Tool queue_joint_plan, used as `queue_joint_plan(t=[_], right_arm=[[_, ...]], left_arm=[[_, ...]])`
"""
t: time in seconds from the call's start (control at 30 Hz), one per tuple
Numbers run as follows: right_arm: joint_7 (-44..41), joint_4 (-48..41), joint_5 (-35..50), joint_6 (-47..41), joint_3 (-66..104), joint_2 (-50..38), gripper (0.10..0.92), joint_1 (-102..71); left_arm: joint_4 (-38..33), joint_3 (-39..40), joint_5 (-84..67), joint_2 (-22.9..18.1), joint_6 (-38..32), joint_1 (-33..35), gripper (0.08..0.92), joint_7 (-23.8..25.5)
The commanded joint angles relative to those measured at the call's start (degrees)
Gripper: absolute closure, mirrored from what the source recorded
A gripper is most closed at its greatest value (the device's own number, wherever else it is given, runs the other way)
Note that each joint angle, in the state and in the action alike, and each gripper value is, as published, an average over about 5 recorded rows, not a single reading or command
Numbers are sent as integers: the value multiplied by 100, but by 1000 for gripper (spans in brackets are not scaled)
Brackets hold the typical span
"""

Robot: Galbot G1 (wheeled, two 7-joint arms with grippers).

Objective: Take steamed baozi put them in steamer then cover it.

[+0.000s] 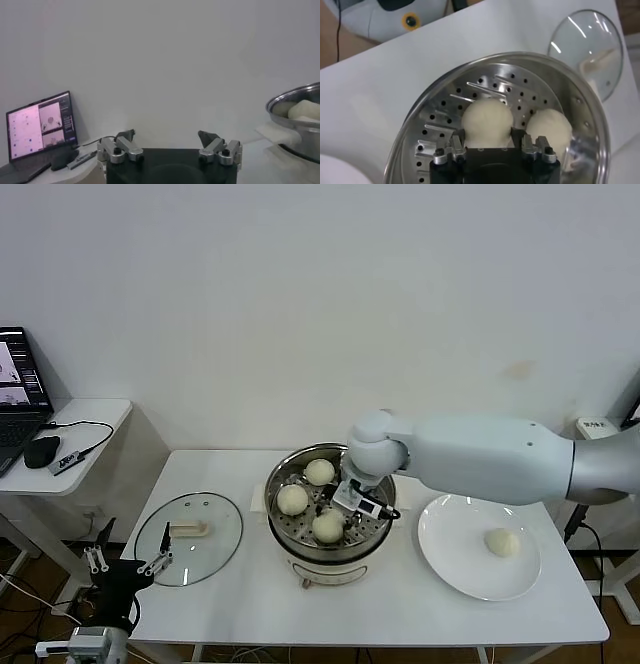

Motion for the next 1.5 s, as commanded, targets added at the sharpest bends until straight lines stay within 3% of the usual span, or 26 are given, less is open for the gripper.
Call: queue_joint_plan(t=[0.03,0.33,0.6,0.73,0.93,1.2,1.5], right_arm=[[31,-56,-210,223,-7,119,440,-71],[45,-26,6,164,28,89,434,-25],[124,139,209,156,111,-160,246,227],[75,254,231,154,213,-473,207,401],[-208,392,555,-239,340,-1058,203,811],[-247,565,1232,-2027,263,-2255,203,1171],[-433,692,831,-2465,1057,-3930,203,76]], left_arm=[[6,1,0,-4,-3,1,177,0],[-20,1,3,-12,-7,19,177,1],[-37,8,4,5,-6,6,177,4],[-38,10,-11,54,-4,-9,177,7],[-51,24,-41,136,0,-57,177,13],[-74,135,-44,253,2,-140,177,25],[-72,328,-10,320,7,-183,177,30]])
